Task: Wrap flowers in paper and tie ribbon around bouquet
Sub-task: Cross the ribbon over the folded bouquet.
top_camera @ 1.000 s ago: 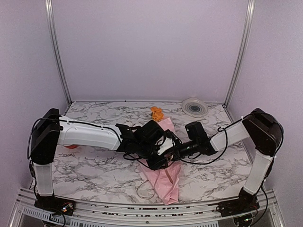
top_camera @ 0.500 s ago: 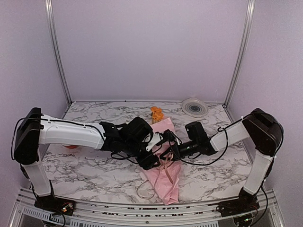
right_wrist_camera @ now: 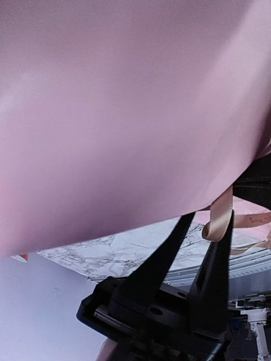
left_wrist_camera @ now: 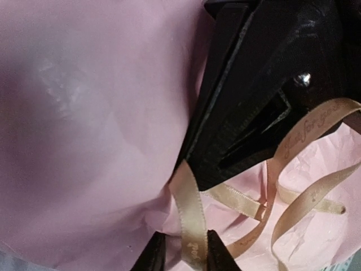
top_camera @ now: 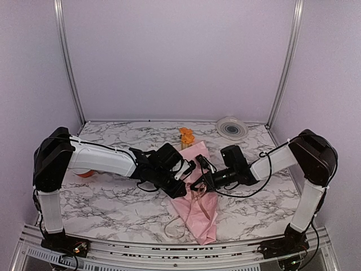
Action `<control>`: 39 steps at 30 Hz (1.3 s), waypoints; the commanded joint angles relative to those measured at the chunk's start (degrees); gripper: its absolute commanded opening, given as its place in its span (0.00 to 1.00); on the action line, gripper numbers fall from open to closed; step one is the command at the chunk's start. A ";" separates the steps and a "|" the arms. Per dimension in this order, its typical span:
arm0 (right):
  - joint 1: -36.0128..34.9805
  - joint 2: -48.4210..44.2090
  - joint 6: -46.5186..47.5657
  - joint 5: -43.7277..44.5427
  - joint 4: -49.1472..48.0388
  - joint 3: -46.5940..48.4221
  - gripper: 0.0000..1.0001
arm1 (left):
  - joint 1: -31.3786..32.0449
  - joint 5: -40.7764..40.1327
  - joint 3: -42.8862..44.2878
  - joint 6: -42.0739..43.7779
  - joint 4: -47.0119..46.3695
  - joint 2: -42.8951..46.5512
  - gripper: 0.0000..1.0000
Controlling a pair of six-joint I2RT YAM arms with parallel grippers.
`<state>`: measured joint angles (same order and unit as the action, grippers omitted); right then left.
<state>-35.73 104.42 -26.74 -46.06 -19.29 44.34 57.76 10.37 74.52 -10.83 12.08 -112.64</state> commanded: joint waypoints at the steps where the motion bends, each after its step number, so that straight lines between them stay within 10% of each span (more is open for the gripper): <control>1: 0.43 1.02 0.68 -0.72 -1.06 0.80 0.00 | -0.21 3.09 0.53 -1.43 -2.52 0.71 0.00; 13: 2.82 1.48 0.89 -0.47 0.05 0.25 0.41 | -0.19 -3.65 -16.49 -1.52 -15.55 15.52 0.00; 26: 2.94 3.94 -0.55 -1.57 -0.60 0.83 0.39 | 0.37 -2.55 -30.69 -6.66 -14.46 26.01 0.00; 34: 2.94 4.41 -0.19 -1.80 0.10 1.54 0.39 | 4.63 -4.43 -34.72 -3.49 -9.08 33.19 0.54; 39: 2.95 4.15 0.26 -1.44 0.49 1.40 0.38 | 5.33 -13.03 -33.56 7.75 -10.62 37.38 0.64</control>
<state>-33.19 107.31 -26.98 -48.66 -20.95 44.88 62.89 4.78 39.24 -12.60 1.61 -77.78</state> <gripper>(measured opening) 0.385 0.637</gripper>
